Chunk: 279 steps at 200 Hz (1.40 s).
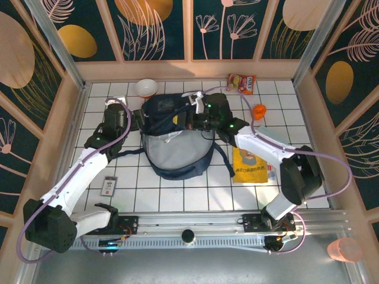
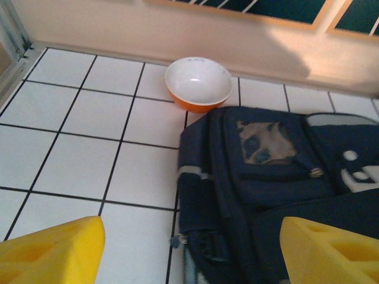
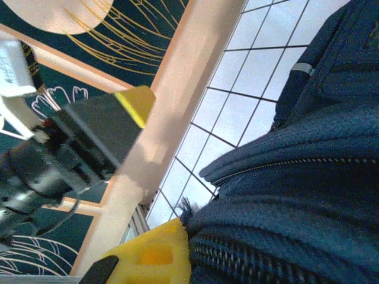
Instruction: Pack the student bag
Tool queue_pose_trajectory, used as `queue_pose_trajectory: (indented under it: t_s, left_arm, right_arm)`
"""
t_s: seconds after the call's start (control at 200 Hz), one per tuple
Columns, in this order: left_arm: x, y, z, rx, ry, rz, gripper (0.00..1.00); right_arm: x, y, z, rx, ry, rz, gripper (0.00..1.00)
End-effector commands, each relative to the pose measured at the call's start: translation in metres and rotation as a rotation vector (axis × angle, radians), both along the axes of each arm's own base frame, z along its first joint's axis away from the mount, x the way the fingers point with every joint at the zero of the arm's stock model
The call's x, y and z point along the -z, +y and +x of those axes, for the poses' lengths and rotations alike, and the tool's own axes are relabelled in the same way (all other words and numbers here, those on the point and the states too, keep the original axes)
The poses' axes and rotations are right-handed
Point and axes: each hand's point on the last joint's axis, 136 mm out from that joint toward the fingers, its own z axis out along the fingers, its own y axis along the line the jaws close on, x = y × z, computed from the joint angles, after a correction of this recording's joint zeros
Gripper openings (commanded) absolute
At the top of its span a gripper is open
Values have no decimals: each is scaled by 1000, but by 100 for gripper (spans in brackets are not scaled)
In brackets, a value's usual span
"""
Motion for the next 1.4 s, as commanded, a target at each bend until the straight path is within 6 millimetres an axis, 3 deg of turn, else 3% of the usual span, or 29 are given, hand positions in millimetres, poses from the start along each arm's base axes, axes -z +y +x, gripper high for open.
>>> queue_pose_trajectory:
  t_s: [0.0, 0.06, 0.195, 0.31, 0.47, 0.595, 0.661, 0.766, 0.911, 1.111, 1.116, 1.161, 1.256, 1.391]
  left_arm:
    - [-39, 0, 2, -10, -77, -64, 76]
    - [-46, -5, 2, 16, -89, -79, 76]
    - [-54, -25, 2, 116, -75, -124, 75]
    - [-48, -50, 0, 214, -13, -226, 71]
    - [-40, -87, -9, 311, 40, -414, 67]
    - [-30, -122, -19, 385, 72, -429, 68]
    - [-18, -131, -20, 399, 103, -429, 68]
    - [2, -148, -20, 448, 147, -454, 66]
    - [41, -208, -31, 653, 254, -362, 64]
    - [56, -285, -21, 815, 259, -352, 64]
    - [67, -287, -19, 812, 281, -344, 64]
    - [80, -299, -16, 828, 302, -326, 64]
    - [119, -306, -10, 827, 373, -255, 65]
    - [177, -284, -22, 813, 496, -102, 66]
  right_arm:
    - [-39, 22, 6, -46, -145, 79, 0]
    - [-31, 23, 9, -32, -123, 54, 0]
    - [-6, 10, 8, 13, -51, -48, 36]
    - [20, -8, -4, 34, 35, -184, 51]
    - [45, -44, -26, 71, 154, -315, 58]
    - [61, -67, -43, 81, 279, -391, 59]
    - [65, -79, -51, 97, 332, -421, 59]
    - [56, -98, -59, 138, 363, -410, 59]
    - [40, -130, -66, 187, 336, -403, 59]
    - [53, -216, -45, 411, 377, -417, 61]
    - [54, -218, -45, 416, 380, -419, 61]
    - [63, -240, -41, 476, 406, -432, 61]
    - [86, -281, -35, 580, 461, -445, 62]
    - [107, -326, -30, 702, 503, -366, 62]
